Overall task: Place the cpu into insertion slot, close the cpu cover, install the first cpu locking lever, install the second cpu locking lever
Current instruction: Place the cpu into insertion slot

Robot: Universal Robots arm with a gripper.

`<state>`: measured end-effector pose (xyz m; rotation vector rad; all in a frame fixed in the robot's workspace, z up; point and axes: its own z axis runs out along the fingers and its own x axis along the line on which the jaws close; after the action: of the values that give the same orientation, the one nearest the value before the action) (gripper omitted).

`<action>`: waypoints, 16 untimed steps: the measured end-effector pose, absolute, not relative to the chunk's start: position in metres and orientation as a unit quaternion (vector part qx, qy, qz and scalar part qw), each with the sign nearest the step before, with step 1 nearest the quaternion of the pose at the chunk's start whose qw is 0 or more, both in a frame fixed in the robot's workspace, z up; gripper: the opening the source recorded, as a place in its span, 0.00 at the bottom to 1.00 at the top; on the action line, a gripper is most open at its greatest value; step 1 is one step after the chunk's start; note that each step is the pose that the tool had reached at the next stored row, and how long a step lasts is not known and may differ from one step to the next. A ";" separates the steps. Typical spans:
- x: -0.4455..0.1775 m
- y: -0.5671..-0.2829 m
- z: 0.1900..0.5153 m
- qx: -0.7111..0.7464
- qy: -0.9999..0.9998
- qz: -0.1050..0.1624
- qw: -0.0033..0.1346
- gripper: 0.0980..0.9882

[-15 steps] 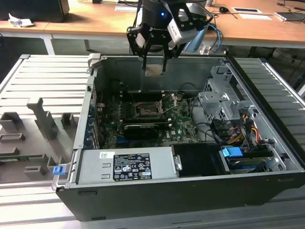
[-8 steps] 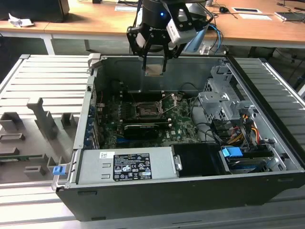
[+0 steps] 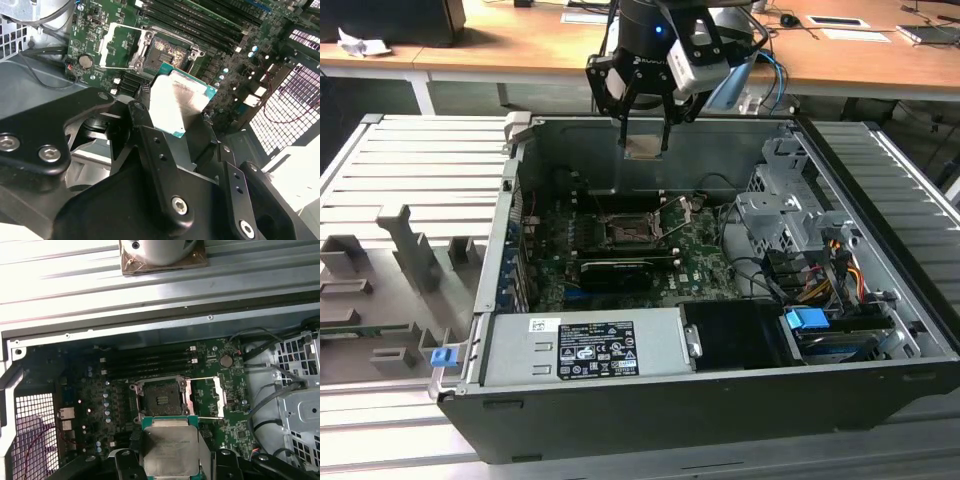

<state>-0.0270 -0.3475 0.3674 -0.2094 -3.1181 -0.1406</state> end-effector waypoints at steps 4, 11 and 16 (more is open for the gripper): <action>-0.027 -0.347 0.367 -0.075 -0.996 -0.045 0.006 0.48; -0.027 -0.347 0.367 -0.087 -0.995 -0.045 0.006 0.48; -0.027 -0.347 0.367 -0.100 -0.994 -0.045 0.005 0.48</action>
<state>-0.0270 -0.3475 0.3674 -0.3132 -3.1124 -0.1413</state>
